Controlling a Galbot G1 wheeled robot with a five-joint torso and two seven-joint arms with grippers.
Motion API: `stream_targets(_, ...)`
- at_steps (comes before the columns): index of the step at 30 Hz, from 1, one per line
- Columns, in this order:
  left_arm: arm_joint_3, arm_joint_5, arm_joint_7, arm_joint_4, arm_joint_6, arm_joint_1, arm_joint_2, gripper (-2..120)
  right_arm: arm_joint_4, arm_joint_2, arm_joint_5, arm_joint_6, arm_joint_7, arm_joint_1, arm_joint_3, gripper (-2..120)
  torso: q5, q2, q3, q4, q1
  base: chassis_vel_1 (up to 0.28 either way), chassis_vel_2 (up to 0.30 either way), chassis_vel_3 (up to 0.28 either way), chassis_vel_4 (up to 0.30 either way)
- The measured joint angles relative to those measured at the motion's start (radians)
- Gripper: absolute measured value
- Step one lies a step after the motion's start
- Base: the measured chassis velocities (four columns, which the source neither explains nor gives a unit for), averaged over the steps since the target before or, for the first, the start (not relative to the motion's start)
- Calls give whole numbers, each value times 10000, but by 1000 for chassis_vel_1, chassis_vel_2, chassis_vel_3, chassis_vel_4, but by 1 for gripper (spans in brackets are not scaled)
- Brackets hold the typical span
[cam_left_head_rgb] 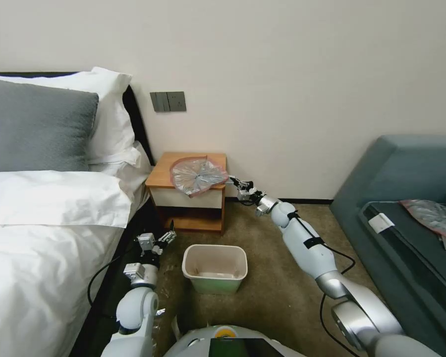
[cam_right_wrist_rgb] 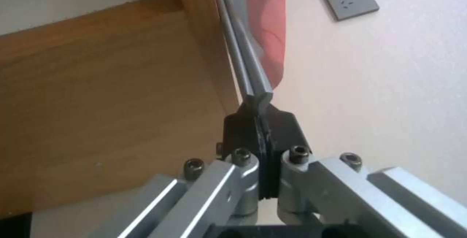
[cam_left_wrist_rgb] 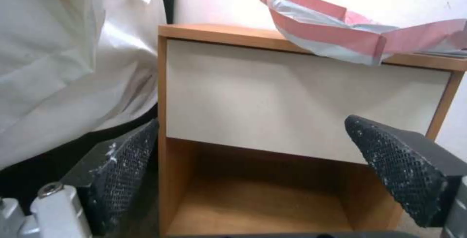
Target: Pick up the garbage bag from the table and place it over the trash can.
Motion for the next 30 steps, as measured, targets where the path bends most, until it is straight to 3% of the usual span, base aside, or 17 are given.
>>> stream_targets(9,-82,-6,-12,-13,23,-25,-1,98,773,-191,577,-186,-79,-344,14,0,0,0,0,2,0,0,0,0,0)
stream_targets(20,-914,-650,-126,109,28,-289,89,98,3956,-991,2429,-1072,-241,-2546,383,0,1,1,-1,0,0,0,0,0,0)
stream_targets(30,-1289,-1031,-171,-139,67,-298,160,98,5574,-1291,2578,-1106,-241,-4506,619,0,-2,1,-1,1,0,0,0,0,0)
